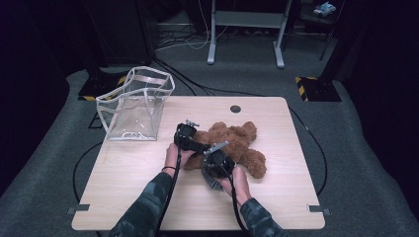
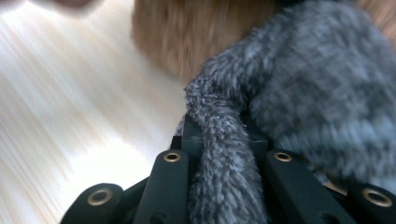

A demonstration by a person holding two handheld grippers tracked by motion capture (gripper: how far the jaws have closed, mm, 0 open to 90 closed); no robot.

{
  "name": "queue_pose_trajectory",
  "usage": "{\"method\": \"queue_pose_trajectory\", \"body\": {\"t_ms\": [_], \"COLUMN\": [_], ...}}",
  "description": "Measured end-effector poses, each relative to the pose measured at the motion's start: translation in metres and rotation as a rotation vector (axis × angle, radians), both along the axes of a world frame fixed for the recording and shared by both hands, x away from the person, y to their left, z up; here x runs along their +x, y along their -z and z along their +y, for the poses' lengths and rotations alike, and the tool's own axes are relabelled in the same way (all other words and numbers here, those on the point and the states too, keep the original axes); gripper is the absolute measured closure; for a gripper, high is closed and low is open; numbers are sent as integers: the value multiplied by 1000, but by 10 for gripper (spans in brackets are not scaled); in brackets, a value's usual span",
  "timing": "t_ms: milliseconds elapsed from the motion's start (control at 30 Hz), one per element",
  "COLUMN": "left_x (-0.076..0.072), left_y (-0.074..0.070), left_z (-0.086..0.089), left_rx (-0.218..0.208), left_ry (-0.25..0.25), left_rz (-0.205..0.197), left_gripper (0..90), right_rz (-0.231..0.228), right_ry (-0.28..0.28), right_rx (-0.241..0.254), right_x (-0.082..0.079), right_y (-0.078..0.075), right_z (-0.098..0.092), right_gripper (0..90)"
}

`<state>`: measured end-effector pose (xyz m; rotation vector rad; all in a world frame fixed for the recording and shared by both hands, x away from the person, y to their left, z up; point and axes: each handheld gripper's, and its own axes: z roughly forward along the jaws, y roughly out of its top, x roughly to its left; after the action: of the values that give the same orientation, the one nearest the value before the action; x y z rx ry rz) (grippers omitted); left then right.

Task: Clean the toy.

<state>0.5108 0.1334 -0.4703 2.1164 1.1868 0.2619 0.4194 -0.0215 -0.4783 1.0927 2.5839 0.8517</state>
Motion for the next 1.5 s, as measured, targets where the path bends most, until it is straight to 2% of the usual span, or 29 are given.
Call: {"method": "queue_pose_trajectory", "body": {"t_ms": [67, 100, 133, 233, 400, 567, 700, 733, 867, 1000, 1100, 1300, 1400, 1500], "left_x": [0, 0, 1, 1, 0, -2, -3, -3, -5, -9, -12, -27, -37, -53], "left_y": [0, 0, 0, 0, 0, -2, -4, -5, -8, -13, -19, -34, -43, -52], "left_z": [0, 1, 1, 1, 1, -1, -1, -1, -2, -3, -3, -3, -4, -11], "left_rx": [-5, -6, -7, -10, -8, -1, 1, 3, -2, -4, -11, -29, -47, -42], "left_ry": [-2, -2, -1, -2, -1, -9, -13, -12, -22, -31, -34, -48, -45, -40], "left_rz": [4, 4, 4, 1, -5, -19, -21, -25, -45, -61, -67, -108, -132, -158], "left_gripper": [49, 49, 49, 49, 49, 47, 39, 38, 25, 14, 12, 23, 26, 40], "right_rz": [39, 36, 48, 71, 47, -3, -62, -75, -134, -169, -199, -212, -210, -197], "right_ry": [-6, -4, 9, 14, 6, 47, 108, 140, 210, 286, 340, 428, 461, 487], "right_rx": [-13, -3, 22, 39, 72, 142, 184, 195, 212, 212, 189, 173, 169, 173], "right_x": [-4, -7, -10, -15, -22, -30, -32, -33, -34, -35, -35, -32, -31, -28], "right_y": [12, 16, 17, 15, 5, -19, -34, -40, -53, -63, -68, -67, -64, -60], "right_z": [-2, -5, -7, -12, -26, -57, -81, -90, -121, -150, -172, -200, -211, -220], "right_gripper": [778, 779, 778, 779, 778, 778, 776, 775, 776, 776, 775, 775, 775, 773]}}
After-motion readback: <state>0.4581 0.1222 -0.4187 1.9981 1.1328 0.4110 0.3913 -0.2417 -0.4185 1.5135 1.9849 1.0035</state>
